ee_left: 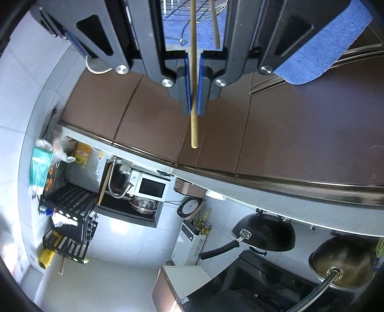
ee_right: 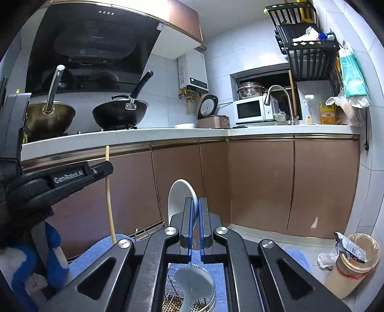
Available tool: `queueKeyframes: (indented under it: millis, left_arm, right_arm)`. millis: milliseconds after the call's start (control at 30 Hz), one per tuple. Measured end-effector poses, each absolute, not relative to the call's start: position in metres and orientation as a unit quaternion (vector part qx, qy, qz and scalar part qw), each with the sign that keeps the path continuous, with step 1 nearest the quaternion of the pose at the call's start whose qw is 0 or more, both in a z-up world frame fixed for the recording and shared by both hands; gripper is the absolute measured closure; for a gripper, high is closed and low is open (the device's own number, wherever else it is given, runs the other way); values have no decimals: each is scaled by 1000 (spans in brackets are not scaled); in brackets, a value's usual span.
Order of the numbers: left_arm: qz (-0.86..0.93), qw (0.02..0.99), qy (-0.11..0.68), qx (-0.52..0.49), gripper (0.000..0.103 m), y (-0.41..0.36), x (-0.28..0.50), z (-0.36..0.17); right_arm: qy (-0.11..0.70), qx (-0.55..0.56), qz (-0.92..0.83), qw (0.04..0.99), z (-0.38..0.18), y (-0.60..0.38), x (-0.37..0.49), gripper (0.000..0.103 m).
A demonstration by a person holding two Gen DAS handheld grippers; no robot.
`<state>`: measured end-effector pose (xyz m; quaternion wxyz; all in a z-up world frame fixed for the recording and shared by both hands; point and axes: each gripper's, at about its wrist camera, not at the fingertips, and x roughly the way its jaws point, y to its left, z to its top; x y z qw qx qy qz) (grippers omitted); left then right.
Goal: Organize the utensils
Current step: 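Lift both to the wire holder, right drops white spoon while left drops chopstick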
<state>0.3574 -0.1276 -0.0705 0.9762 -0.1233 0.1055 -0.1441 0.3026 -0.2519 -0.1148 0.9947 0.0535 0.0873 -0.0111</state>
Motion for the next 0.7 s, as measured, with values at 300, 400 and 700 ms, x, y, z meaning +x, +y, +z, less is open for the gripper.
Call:
queueKeyframes:
  millis: [300, 400, 700]
  left_arm:
    - [-125, 982, 98, -103, 98, -132, 340, -101]
    - [-124, 982, 99, -100, 97, -130, 333, -106]
    - [-117, 983, 110, -87, 95, -122, 308, -107]
  right_arm:
    - [94, 36, -7, 995, -142, -244, 288, 96]
    - [102, 42, -3, 994, -146, -245, 282, 95]
    - [120, 38, -2, 992, -145, -242, 262, 93]
